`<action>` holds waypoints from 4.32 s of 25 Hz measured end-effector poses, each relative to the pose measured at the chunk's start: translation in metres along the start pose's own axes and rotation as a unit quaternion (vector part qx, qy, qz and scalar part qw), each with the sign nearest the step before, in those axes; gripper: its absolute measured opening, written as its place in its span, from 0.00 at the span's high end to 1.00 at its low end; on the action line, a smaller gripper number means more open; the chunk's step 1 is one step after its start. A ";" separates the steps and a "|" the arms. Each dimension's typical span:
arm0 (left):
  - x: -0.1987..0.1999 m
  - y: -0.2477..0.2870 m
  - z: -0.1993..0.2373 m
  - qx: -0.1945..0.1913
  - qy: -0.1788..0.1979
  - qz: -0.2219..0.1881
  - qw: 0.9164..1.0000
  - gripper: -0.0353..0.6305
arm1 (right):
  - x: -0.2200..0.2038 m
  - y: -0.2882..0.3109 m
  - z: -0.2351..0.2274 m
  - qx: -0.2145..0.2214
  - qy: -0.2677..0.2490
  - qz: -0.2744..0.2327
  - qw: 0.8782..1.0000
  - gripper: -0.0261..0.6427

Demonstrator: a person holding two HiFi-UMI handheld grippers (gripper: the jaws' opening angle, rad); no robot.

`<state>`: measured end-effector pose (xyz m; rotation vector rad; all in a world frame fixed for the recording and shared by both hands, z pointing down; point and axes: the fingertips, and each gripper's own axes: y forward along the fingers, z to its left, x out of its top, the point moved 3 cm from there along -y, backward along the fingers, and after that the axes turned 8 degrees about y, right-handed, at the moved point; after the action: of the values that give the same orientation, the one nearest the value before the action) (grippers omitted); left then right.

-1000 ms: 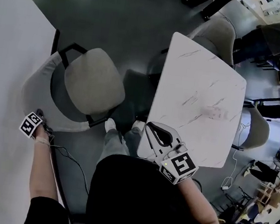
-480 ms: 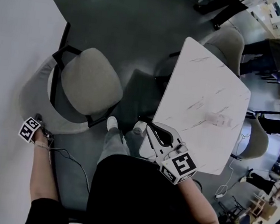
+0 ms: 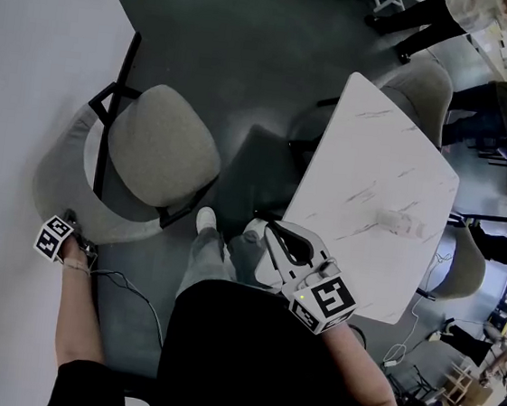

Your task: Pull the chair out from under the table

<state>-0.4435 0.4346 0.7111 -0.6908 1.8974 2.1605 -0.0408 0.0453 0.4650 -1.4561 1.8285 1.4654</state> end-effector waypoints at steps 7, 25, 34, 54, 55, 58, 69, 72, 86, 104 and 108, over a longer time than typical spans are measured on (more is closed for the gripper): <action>-0.016 -0.016 0.028 0.021 -0.021 -0.002 1.000 0.71 | -0.001 0.003 0.006 0.016 -0.003 0.007 1.000 0.94; -0.039 -0.035 0.069 0.052 -0.036 0.007 0.998 0.68 | -0.006 0.003 0.015 0.031 -0.008 0.010 0.999 0.94; -0.038 -0.040 0.067 0.065 0.024 0.023 0.997 0.59 | -0.008 -0.003 0.012 0.027 -0.003 0.005 1.000 0.94; 0.011 -0.111 0.044 0.103 0.073 -0.052 0.991 0.55 | -0.001 -0.014 0.007 0.028 0.004 -0.016 0.999 0.94; 0.014 -0.117 0.044 0.114 0.076 -0.062 0.989 0.55 | 0.000 -0.015 0.006 0.026 0.005 -0.019 0.999 0.94; 0.027 -0.134 0.032 0.140 0.105 -0.101 0.979 0.55 | 0.003 -0.020 0.000 0.018 0.008 -0.026 0.999 0.94; 0.080 -0.158 -0.111 0.046 0.256 -0.205 0.944 0.61 | 0.017 -0.042 -0.017 -0.017 0.019 -0.068 0.997 0.94; 0.082 -0.162 -0.165 -0.002 0.296 -0.224 0.928 0.64 | 0.021 -0.050 -0.023 -0.032 0.023 -0.081 0.996 0.94; 0.059 -0.236 -0.391 -0.262 0.386 -0.278 0.839 0.82 | 0.052 -0.114 -0.069 -0.121 0.049 -0.173 0.976 0.94; -0.084 -0.395 -0.598 -0.589 0.438 -0.224 0.641 0.94 | 0.071 -0.227 -0.111 -0.231 0.071 -0.282 0.929 0.94; -0.113 -0.427 -0.619 -0.632 0.447 -0.210 0.597 0.94 | 0.067 -0.244 -0.116 -0.247 0.075 -0.297 0.919 0.94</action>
<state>-0.0238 -0.0776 0.3378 -2.4210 -0.3180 2.6384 0.1802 -0.0685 0.3388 -2.1684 0.9463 1.5627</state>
